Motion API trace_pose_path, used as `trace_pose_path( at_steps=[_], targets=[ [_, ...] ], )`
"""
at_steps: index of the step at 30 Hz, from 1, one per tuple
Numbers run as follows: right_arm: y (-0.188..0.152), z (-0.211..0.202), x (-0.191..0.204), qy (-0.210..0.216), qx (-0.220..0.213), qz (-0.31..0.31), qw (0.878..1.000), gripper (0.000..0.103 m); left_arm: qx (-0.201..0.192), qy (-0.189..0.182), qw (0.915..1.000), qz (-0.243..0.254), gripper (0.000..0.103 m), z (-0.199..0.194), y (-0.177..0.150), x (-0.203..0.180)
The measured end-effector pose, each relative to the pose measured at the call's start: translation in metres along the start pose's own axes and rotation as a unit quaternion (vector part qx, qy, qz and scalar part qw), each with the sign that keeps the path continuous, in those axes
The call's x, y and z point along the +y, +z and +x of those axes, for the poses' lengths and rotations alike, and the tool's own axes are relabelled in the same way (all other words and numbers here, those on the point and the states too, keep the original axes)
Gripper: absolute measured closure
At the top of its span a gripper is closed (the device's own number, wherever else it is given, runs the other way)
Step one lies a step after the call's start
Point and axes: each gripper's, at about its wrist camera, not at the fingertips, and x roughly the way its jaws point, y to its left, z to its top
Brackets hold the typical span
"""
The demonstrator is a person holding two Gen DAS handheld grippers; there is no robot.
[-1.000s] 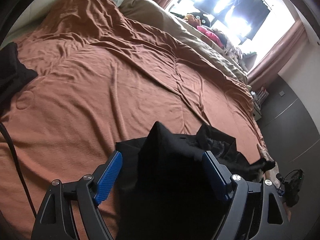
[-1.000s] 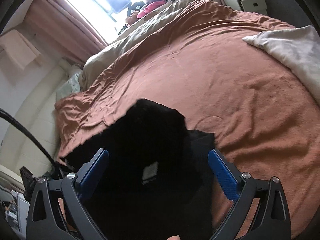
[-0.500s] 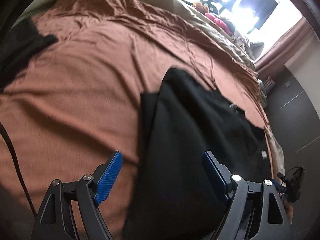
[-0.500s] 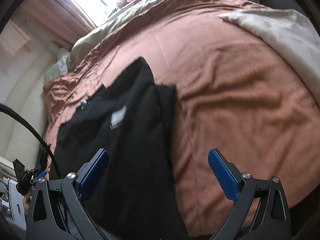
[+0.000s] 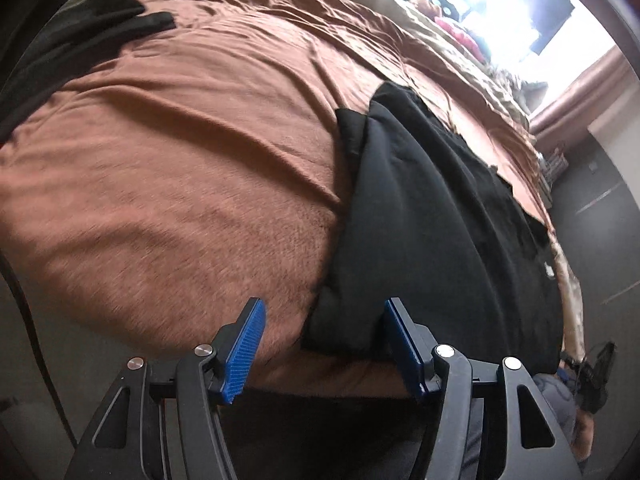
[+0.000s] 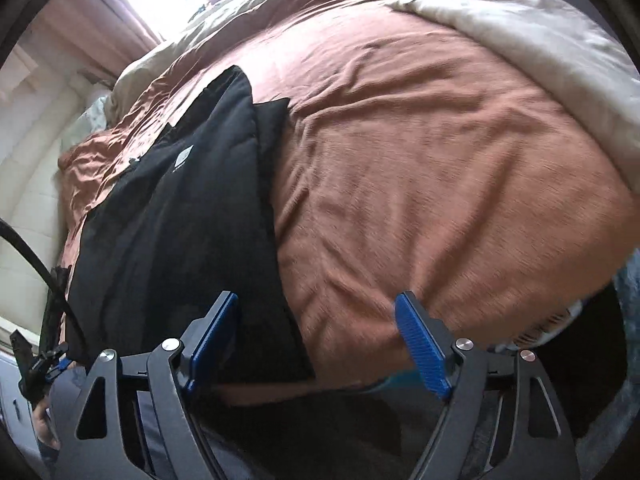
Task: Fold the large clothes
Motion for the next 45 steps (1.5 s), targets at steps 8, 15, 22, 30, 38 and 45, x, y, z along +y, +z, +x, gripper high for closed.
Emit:
trace_pose_path(
  at_steps=[8, 15, 22, 30, 38, 45],
  targets=[
    [-0.029, -0.053, 0.016, 0.053, -0.038, -0.019, 0.998, 0.031, -0.003, -0.093, 0.9934, -0.068, 0.04, -0.005, -0.006, 0.012],
    [-0.044, -0.066, 0.058, 0.094, -0.031, -0.063, 0.993, 0.033, 0.015, -0.165, 0.974, -0.154, 0.04, 0.018, -0.004, 0.031],
    [-0.052, -0.035, 0.115, 0.123, 0.004, -0.104, 0.987, 0.046, 0.027, -0.188, 0.9716, -0.142, 0.066, 0.037, 0.007, 0.011],
    [-0.067, 0.031, 0.167, 0.111, 0.073, -0.169, 0.977, 0.059, 0.017, -0.178, 0.9765, -0.12, 0.085, 0.034, 0.015, 0.002],
    [-0.055, 0.086, 0.2, 0.038, 0.09, -0.214, 0.972, 0.059, 0.015, -0.186, 0.974, -0.129, 0.085, 0.038, 0.014, 0.008],
    [-0.024, 0.119, 0.22, 0.004, 0.077, -0.226, 0.971, 0.059, 0.01, -0.189, 0.9707, -0.148, 0.085, 0.038, 0.007, 0.016]
  ],
)
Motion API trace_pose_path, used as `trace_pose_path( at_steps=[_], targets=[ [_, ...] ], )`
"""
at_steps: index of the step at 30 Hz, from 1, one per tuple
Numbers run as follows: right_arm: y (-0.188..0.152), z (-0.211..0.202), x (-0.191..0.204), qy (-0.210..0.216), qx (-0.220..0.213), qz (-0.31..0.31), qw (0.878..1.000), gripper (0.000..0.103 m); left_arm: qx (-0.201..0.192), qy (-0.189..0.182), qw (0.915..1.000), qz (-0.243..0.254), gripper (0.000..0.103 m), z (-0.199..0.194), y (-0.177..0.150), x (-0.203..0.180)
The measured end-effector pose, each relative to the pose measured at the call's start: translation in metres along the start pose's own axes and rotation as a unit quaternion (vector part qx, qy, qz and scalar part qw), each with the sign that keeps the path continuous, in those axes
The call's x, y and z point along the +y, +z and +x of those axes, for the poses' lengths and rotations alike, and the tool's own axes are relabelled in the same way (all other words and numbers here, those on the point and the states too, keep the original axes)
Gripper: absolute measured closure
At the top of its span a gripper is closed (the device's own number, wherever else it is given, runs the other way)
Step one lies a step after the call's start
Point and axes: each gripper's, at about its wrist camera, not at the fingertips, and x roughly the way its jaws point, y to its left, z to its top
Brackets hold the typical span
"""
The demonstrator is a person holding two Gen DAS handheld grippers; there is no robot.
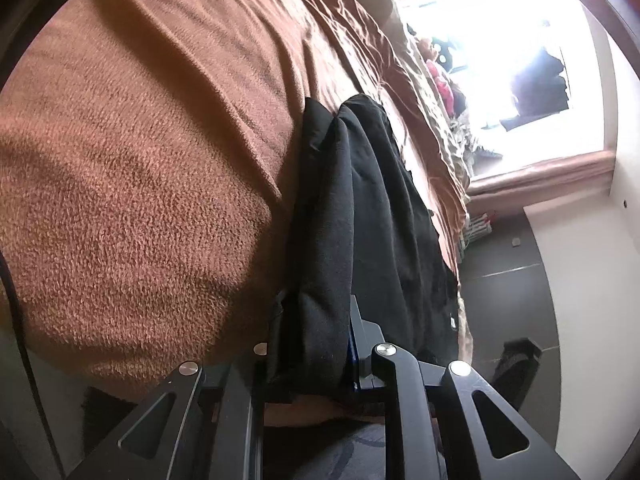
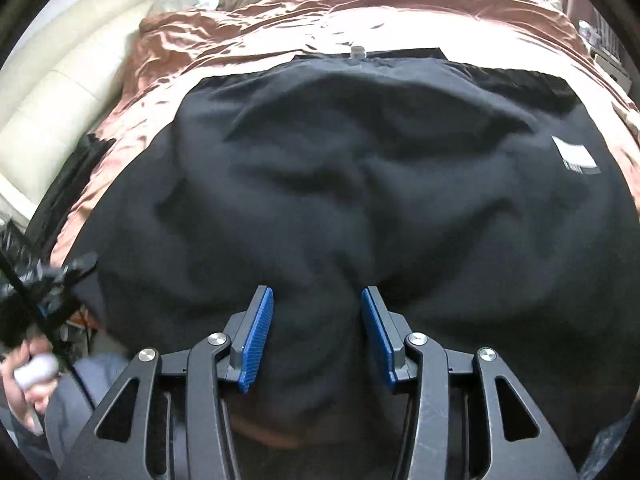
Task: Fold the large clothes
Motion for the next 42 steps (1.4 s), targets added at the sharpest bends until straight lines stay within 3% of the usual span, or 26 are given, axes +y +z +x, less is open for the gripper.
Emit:
trace_pose_path(
  at_steps=[9, 12, 15, 21, 24, 33, 42],
  targets=[
    [0.074, 0.052, 0.012, -0.049, 0.011, 0.006, 0.999, 0.06, 0.0, -0.007, 0.9997, -0.023, 0.084, -0.005, -0.003, 0.013],
    [0.094, 0.063, 0.009, -0.074, 0.004, 0.005, 0.997, 0.073, 0.002, -0.008, 0.9995, -0.031, 0.084, -0.006, -0.005, 0.017],
    [0.111, 0.074, 0.004, -0.062, 0.008, 0.022, 0.998, 0.078, 0.001, -0.009, 0.9992, -0.039, 0.084, -0.007, -0.007, 0.024],
    [0.145, 0.092, -0.003, -0.034, 0.01, 0.028, 0.999, 0.079, 0.002, -0.002, 0.9993, -0.038, 0.085, -0.007, -0.004, 0.019],
    [0.151, 0.08, -0.006, -0.009, 0.001, 0.043, 0.999, 0.079, -0.002, 0.001, 0.9996, -0.03, 0.087, -0.007, -0.003, 0.009],
    [0.083, 0.027, 0.003, 0.05, -0.02, 0.018, 0.998, 0.079, -0.016, -0.018, 0.9995, 0.021, 0.092, -0.022, 0.005, -0.034],
    [-0.004, 0.023, 0.012, 0.111, -0.003, 0.037, 0.993, 0.079, -0.023, -0.031, 0.9956, 0.086, 0.093, -0.031, 0.009, -0.09]
  ],
)
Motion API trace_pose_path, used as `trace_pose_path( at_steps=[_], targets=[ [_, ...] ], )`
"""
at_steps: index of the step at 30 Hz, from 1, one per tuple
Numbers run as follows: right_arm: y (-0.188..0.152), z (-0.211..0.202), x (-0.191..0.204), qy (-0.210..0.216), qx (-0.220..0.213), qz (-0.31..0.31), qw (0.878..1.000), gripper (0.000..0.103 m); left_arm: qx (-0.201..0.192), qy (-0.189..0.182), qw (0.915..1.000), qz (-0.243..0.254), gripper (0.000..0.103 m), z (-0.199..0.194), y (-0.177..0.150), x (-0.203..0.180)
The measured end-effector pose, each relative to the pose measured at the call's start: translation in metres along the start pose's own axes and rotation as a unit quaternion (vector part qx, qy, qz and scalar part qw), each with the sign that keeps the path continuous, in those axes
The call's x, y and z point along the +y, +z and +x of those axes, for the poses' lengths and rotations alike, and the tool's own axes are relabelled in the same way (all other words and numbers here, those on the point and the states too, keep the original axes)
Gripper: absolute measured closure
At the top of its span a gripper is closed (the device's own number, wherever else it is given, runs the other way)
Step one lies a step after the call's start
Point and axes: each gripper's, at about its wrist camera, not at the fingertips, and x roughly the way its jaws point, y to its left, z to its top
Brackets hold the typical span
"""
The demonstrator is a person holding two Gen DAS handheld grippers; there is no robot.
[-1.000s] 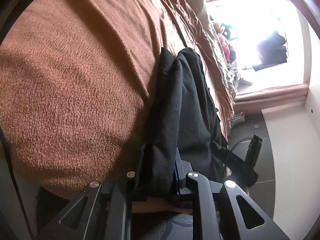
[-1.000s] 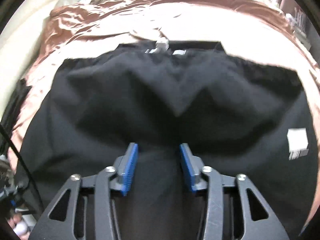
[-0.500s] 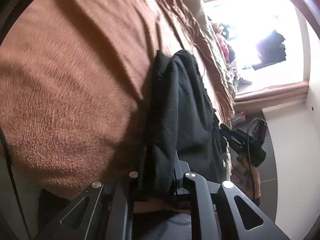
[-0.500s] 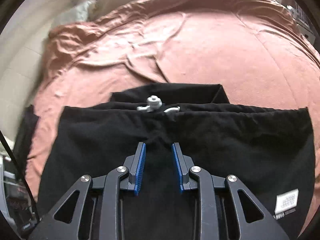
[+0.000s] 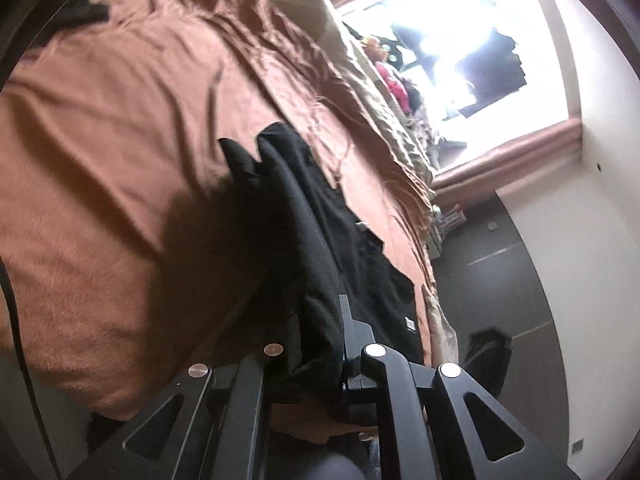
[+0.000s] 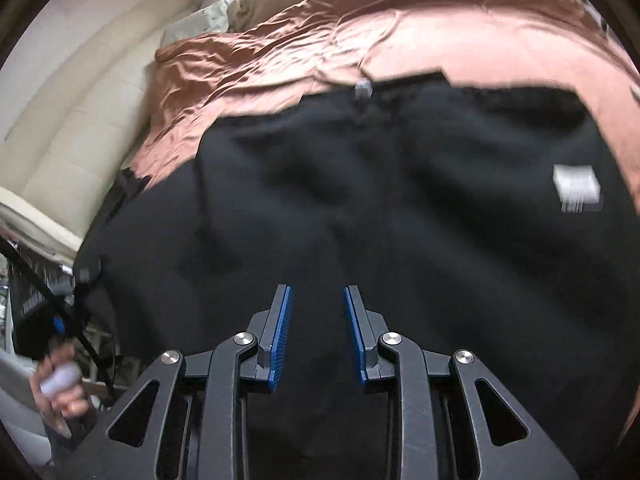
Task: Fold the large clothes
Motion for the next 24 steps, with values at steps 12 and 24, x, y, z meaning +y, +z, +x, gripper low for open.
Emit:
trace_pose_path(
  at_steps=[12, 24],
  targets=[
    [-0.053, 0.02, -0.037, 0.047, 0.0, 0.067, 0.997, 0.079, 0.017, -0.006, 0.9944, 0.104, 0.093, 0.02, -0.002, -0.108],
    [-0.071, -0.07, -0.084, 0.072, -0.11, 0.097, 0.986, 0.079, 0.051, -0.007, 0.9803, 0.191, 0.093, 0.067, -0.027, -0.204]
  ],
)
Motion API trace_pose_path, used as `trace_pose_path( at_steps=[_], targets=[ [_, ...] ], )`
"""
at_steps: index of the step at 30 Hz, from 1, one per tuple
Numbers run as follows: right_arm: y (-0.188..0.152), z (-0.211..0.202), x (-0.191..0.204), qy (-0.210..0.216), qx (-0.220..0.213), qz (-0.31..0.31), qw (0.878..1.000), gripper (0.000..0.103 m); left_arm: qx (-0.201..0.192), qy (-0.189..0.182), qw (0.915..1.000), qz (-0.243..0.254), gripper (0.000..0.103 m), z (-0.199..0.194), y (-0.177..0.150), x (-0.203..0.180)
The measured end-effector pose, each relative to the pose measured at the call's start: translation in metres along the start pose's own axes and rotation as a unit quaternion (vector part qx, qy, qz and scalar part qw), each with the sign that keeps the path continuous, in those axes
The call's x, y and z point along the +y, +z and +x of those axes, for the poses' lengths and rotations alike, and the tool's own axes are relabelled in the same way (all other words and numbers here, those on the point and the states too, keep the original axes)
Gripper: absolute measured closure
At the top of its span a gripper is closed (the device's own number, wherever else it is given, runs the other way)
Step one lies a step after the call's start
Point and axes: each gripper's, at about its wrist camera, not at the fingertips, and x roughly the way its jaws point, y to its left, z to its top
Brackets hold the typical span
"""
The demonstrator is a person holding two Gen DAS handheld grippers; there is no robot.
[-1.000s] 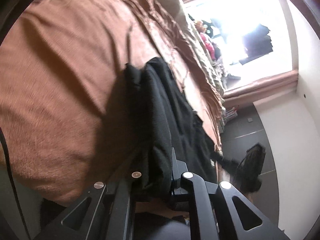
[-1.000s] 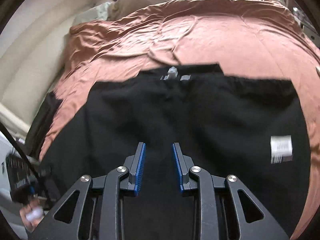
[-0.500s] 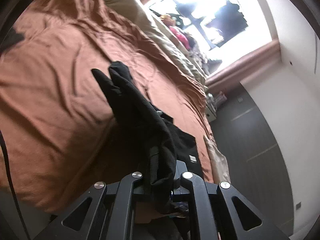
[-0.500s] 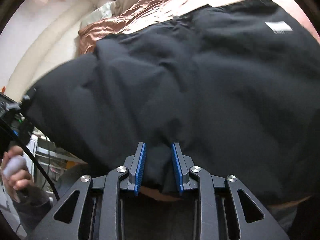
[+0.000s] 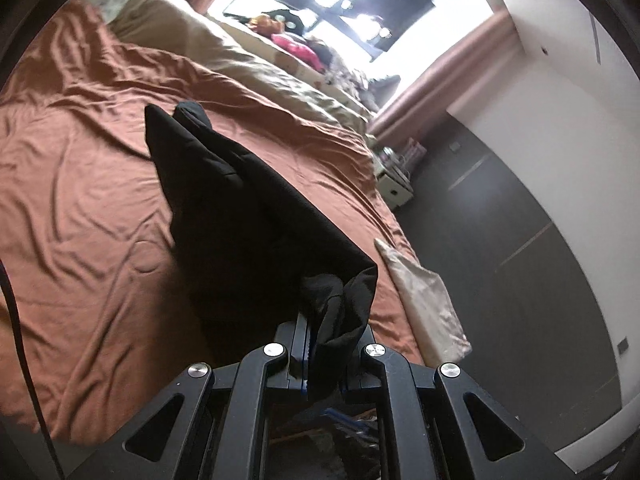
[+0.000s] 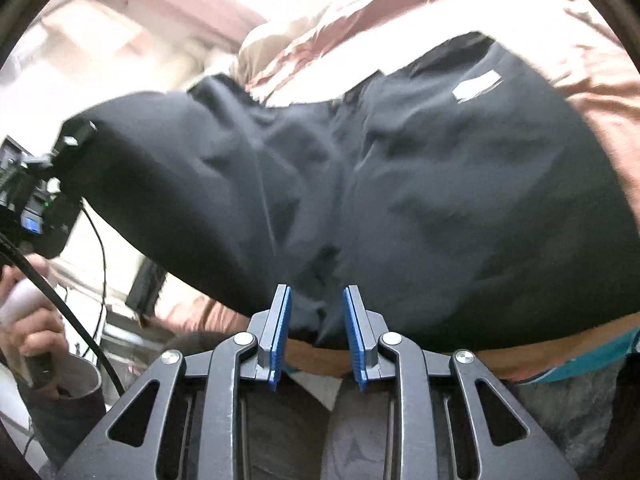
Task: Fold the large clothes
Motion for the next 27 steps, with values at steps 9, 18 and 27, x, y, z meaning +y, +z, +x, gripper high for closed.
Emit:
trace_pose_path(
  at_steps=[9, 18, 27],
  targets=[
    [0.0, -0.069, -0.062, 0.008, -0.067, 0.073, 0.995, 0.073, 0.06, -0.008, 0.9963, 0.061, 0.093, 0.071, -0.008, -0.068],
    [-0.02, -0.103, -0.121, -0.003, -0.1, 0.123, 0.987, 0.038, 0.149, -0.033, 0.984, 0.091, 0.087, 0.147, -0.039, -0.106],
    [-0.019, -0.114, -0.124, 0.018, -0.101, 0.124, 0.987, 0.037, 0.156, -0.046, 0.9833, 0.083, 0.031, 0.134, -0.051, -0.087]
  ],
)
